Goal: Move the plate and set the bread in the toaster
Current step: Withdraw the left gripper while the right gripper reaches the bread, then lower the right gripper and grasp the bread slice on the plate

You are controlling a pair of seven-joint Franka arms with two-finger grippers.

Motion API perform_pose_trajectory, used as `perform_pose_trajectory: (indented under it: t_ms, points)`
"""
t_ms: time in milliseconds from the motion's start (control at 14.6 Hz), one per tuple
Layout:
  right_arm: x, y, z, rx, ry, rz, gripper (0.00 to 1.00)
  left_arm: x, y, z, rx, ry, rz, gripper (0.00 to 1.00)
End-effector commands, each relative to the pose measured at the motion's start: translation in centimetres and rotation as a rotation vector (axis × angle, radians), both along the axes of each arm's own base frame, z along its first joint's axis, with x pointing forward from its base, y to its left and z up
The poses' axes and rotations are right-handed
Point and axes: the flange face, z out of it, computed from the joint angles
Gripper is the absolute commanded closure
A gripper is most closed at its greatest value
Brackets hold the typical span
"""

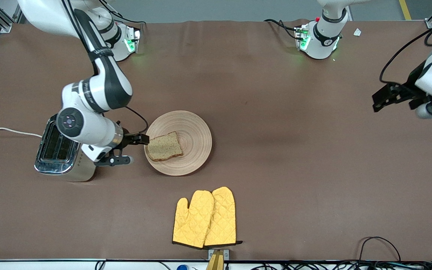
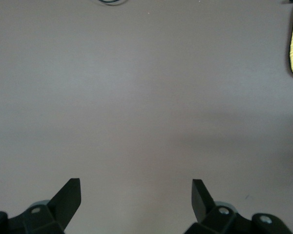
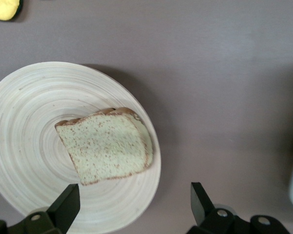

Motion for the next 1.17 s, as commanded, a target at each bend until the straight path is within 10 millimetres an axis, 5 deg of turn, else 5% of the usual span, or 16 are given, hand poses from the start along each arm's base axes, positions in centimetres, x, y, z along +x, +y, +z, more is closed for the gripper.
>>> perform_pose_trajectory:
  t_ms: [0,550,1099]
  points:
    - [-2.0,2.4,-1.2,-0.024,-0.040,0.010,0.00,-2.6,0.6,0.3,0.033,0.051,-0.007,0.00]
    - [-3.0,3.4,-4.8,-0.118,-0.167,0.143,0.01,-1.3,0.5,0.0,-0.035,0.010,-0.006,0.00]
    - [-3.2,3.0,-7.7,-0.126,-0.179,0.156,0.29,-0.3,0.4,-0.8,-0.038,0.003,-0.007,0.00]
